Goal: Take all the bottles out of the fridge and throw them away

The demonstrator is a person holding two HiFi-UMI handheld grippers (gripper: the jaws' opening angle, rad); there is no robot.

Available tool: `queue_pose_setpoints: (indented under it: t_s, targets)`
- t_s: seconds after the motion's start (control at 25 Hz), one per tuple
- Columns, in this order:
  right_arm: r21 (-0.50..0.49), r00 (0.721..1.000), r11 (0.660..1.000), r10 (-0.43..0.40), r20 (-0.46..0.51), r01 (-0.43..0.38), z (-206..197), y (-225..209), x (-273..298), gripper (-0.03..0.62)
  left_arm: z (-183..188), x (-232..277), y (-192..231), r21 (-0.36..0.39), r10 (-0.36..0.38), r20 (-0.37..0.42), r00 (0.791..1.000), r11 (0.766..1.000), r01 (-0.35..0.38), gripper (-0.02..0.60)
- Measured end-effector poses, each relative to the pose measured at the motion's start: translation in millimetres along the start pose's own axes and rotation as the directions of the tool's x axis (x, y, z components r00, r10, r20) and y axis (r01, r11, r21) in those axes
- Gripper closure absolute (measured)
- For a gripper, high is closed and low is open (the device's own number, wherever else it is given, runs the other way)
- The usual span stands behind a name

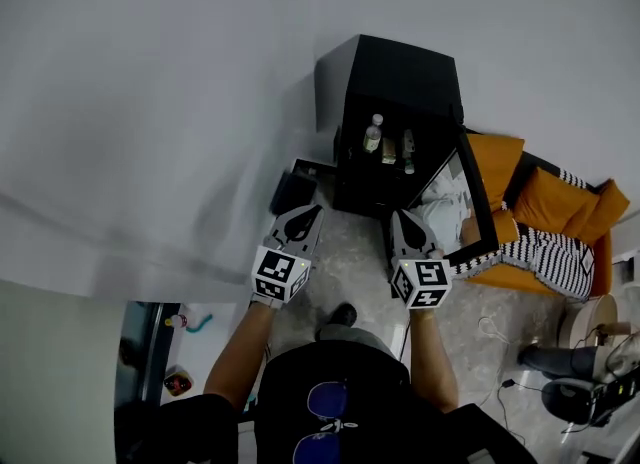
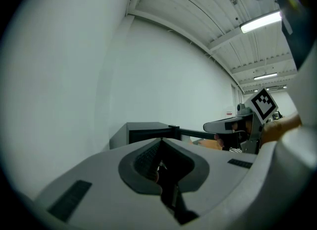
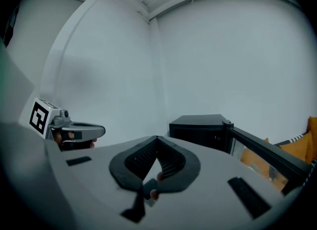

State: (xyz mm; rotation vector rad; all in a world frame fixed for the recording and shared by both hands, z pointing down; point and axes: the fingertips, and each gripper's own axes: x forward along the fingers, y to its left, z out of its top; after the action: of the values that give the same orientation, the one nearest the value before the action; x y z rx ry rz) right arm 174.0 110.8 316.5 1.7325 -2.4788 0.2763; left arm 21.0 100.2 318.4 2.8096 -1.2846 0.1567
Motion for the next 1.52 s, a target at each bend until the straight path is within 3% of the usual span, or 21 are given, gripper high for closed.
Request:
queue_pose_setpoints:
  t_s: [0.44,0.88,1.52]
  targets:
    - [0.087,0.995,0.991,-0.099,0.009,0.098,-4,-91,12,0.592,-2,97,-18,0.02,-0.077,-0.048,0.996,0.997,0.078,0.581]
    - [0.104,0.981,0.976,-0.191,0.001,0.19,-4,-148,39,0.592,-10,185,-17,0.036,-0.16,-0.086,0.983,0.986,0.163,0.581]
    - [0.107,0.952,0.946,-0.306,-0.011,0.306,15,-178,91,0.592,-4,264,21,0.039,-0.272,-0.088,0.958,0.96,0.276,0.581]
